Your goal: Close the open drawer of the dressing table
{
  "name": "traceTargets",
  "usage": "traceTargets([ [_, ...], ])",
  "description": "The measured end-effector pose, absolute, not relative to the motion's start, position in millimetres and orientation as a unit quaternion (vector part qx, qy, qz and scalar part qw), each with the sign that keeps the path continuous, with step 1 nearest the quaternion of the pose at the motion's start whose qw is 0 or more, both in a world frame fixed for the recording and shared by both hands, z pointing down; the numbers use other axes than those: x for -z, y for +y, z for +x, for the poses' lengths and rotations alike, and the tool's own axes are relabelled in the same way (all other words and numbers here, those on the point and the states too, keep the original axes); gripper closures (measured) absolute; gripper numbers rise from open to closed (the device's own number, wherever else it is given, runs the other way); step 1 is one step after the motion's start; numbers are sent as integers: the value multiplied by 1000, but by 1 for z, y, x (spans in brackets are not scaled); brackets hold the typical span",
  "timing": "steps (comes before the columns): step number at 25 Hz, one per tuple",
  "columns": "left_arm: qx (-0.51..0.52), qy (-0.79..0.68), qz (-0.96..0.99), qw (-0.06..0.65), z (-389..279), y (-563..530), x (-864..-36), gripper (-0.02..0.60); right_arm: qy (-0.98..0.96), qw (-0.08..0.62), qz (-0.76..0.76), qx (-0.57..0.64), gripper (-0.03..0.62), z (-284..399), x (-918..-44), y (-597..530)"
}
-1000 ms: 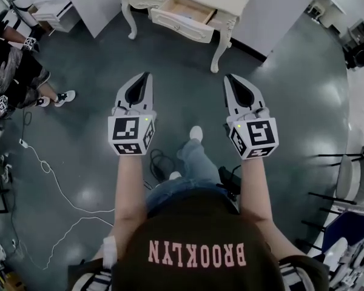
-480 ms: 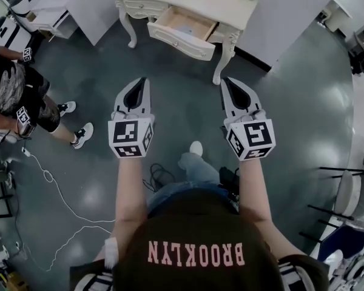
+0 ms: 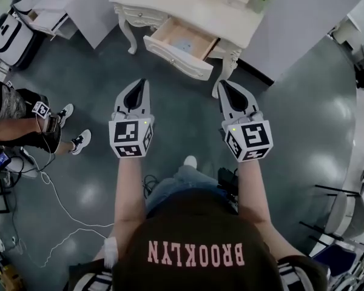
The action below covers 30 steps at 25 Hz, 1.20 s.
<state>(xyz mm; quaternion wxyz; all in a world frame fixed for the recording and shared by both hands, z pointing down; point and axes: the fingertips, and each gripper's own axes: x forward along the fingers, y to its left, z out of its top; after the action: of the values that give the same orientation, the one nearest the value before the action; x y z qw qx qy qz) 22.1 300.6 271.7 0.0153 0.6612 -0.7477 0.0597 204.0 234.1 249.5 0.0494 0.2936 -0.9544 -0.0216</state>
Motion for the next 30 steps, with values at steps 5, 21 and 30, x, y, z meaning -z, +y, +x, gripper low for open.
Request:
traceTargets([
  [5,-63,-750,658,23,23,267,-280,578,-955,56,290,19,597,203,-255,199],
  [21,-85,-750,655,28,-6,200,-300,578,-952,58,299,-5,597,187,-278,131],
  [30,-79,-735,672,38,-46,145,-318,577,-944,74,322,-2,597,153,-290,80],
])
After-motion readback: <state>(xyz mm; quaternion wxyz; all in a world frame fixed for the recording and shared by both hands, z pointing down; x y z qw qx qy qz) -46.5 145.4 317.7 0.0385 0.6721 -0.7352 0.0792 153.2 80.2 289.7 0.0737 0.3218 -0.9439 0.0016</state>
